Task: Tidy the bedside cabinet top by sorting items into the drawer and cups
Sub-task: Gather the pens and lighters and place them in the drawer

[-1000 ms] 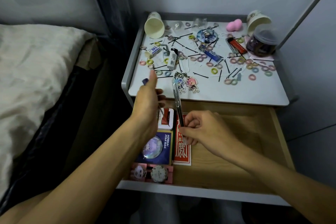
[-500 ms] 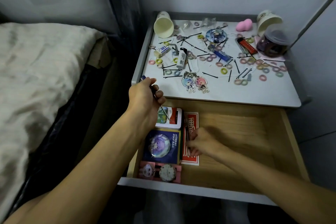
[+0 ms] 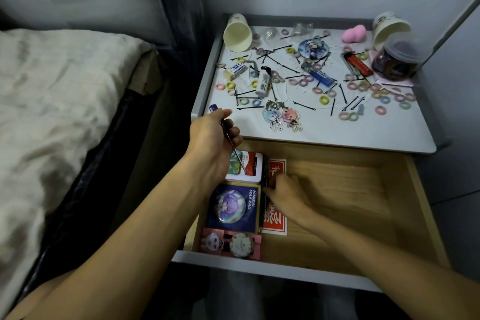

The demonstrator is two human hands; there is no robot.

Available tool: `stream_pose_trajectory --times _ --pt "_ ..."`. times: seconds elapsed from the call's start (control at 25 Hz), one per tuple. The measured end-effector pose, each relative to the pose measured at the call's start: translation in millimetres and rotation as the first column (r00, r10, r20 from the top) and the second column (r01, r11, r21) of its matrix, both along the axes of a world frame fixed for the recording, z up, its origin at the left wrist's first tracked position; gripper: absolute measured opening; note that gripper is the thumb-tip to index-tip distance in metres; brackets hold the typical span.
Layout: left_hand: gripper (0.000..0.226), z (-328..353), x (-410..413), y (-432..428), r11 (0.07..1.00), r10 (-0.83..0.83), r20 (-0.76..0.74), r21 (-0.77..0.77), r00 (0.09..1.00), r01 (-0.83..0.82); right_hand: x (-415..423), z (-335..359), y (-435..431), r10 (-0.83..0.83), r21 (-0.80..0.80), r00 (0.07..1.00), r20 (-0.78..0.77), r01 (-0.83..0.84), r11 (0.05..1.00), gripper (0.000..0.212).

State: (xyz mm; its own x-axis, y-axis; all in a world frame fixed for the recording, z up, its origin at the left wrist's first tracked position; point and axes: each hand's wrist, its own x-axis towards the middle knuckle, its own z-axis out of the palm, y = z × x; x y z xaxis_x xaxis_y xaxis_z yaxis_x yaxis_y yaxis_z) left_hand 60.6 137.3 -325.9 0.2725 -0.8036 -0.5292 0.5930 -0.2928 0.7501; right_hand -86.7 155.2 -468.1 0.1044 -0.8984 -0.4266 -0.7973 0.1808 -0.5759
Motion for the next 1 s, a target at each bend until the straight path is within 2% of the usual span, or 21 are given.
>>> stream_pose_trajectory --times 0.2,0.32,0.4,0.48,0.52,0.6,0.72,0.88,1.0 --pt "0.021 5 -7 2 0.999 -0.038 -0.047 -0.018 0.998 0.037 -6 -1 -1 0.062 0.010 0.998 -0.018 -0.062 0.998 0.012" --pt "0.018 5 -9 3 0.994 -0.101 -0.020 -0.043 0.995 0.100 -14 16 -4 0.065 -0.048 0.998 -0.004 -0.065 0.997 0.015" --pt "0.017 1 -10 4 0.981 -0.183 0.047 -0.055 0.982 0.185 -19 44 -4 0.032 -0.062 0.979 0.203 -0.020 0.998 0.018" --pt "0.014 -3 -14 6 0.952 -0.294 0.126 -0.052 0.947 0.303 -27 79 2 -0.061 0.028 0.859 0.509 0.054 0.998 0.022" --pt "0.013 -5 -17 8 0.932 -0.348 0.167 -0.043 0.923 0.359 -29 97 5 -0.098 0.069 0.786 0.610 0.070 0.995 0.024" --pt "0.014 -8 -25 12 0.898 -0.428 0.202 -0.019 0.881 0.441 -33 118 11 -0.127 0.107 0.711 0.691 0.074 0.992 0.025" --pt "0.016 -15 -35 18 0.851 -0.514 0.230 0.011 0.827 0.525 -38 121 17 -0.148 0.132 0.694 0.704 0.077 0.988 0.019" --pt "0.017 -31 -33 20 0.754 -0.615 0.485 0.128 0.622 0.645 -45 111 22 -0.051 0.166 0.818 0.573 -0.055 0.985 0.021" --pt "0.018 -34 -32 18 0.710 -0.658 0.535 0.205 0.530 0.674 -47 107 20 -0.040 0.179 0.834 0.550 -0.071 0.981 0.020"
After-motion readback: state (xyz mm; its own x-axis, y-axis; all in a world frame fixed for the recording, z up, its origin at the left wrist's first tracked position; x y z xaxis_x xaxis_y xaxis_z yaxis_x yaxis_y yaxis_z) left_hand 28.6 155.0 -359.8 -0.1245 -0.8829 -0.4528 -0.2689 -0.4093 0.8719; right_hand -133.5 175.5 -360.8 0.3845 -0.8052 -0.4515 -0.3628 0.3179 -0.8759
